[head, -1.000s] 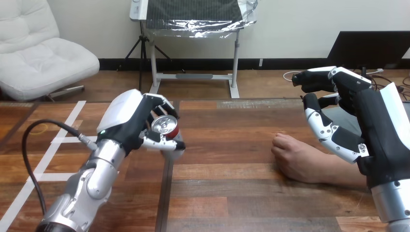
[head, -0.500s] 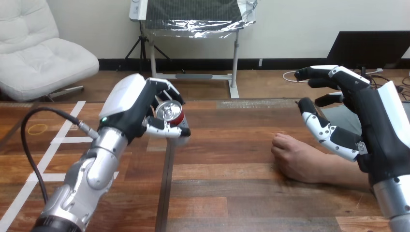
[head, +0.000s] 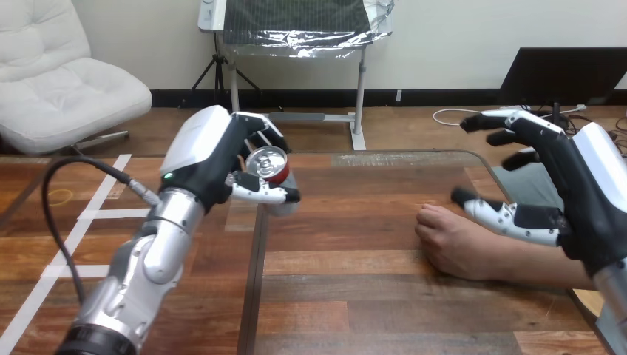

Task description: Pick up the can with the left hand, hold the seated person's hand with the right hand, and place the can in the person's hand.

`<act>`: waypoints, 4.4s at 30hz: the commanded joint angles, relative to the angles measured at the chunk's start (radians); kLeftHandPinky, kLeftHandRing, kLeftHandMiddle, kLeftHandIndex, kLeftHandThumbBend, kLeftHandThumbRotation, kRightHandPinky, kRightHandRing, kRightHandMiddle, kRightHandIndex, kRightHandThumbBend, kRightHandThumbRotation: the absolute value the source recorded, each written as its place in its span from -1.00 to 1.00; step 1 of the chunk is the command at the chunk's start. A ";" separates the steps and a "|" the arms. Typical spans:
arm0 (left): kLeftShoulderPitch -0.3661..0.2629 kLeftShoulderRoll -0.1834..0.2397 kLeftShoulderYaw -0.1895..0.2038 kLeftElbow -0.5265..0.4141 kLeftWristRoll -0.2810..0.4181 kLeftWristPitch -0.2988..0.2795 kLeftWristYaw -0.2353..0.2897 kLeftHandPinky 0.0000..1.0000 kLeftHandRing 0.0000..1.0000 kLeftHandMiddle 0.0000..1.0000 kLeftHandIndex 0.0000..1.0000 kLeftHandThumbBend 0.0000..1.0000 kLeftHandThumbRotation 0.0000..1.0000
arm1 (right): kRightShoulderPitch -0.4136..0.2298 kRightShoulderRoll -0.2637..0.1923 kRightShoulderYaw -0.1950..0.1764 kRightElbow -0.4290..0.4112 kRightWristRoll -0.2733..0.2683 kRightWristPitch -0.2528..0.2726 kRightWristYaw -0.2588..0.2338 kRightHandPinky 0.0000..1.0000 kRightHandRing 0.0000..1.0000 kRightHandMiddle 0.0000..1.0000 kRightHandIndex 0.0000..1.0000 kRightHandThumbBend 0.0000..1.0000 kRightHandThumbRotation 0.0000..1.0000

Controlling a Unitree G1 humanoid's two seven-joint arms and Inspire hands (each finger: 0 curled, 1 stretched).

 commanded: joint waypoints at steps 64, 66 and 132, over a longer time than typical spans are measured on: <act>-0.146 -0.099 0.000 0.003 0.039 -0.007 0.006 -0.39 -0.28 -0.13 -0.02 0.22 -1.00 | -0.529 -0.496 0.327 0.819 -0.410 -0.090 0.261 0.73 0.79 0.76 0.68 0.64 -0.89; -0.145 -0.098 0.001 0.002 0.039 -0.006 0.004 -0.40 -0.28 -0.13 -0.02 0.21 -1.00 | -0.547 -0.493 0.343 0.844 -0.422 -0.096 0.261 0.74 0.80 0.77 0.68 0.63 -0.87; -0.124 -0.073 0.007 -0.002 0.037 -0.004 0.002 -0.37 -0.24 -0.09 0.00 0.23 -1.00 | -0.734 -0.365 0.551 1.236 -0.425 -0.171 0.128 -0.32 -0.11 0.04 0.16 0.41 -0.99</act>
